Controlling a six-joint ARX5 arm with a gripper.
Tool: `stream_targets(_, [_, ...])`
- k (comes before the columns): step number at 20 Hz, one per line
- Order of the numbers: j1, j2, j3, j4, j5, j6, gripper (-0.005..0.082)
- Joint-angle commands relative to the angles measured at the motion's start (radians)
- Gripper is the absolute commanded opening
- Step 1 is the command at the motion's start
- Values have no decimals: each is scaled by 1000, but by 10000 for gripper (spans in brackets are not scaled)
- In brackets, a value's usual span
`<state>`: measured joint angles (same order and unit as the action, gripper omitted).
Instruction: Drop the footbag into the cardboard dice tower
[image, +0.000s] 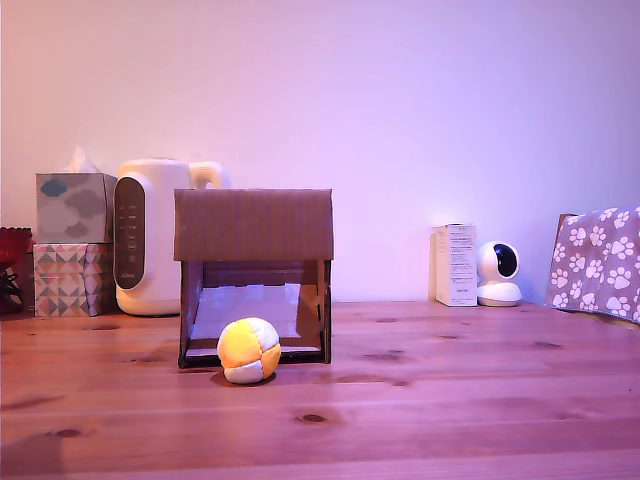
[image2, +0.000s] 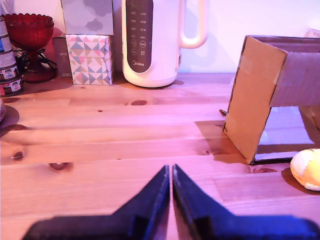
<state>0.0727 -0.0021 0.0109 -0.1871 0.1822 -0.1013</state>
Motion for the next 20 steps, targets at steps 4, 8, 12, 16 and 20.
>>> stream_targets(4, [1,-5,-17,-19,0,-3,-19])
stream_targets(8, [1,-5,-16,-9,-1,-14,-19])
stream_targets(12, [-2,-5,4,114,55,-127,-19])
stream_targets(16, [-22,-4,62,163,170,-176,-19])
stream_targets(20, [-87,33,126,167,229,-188,-19])
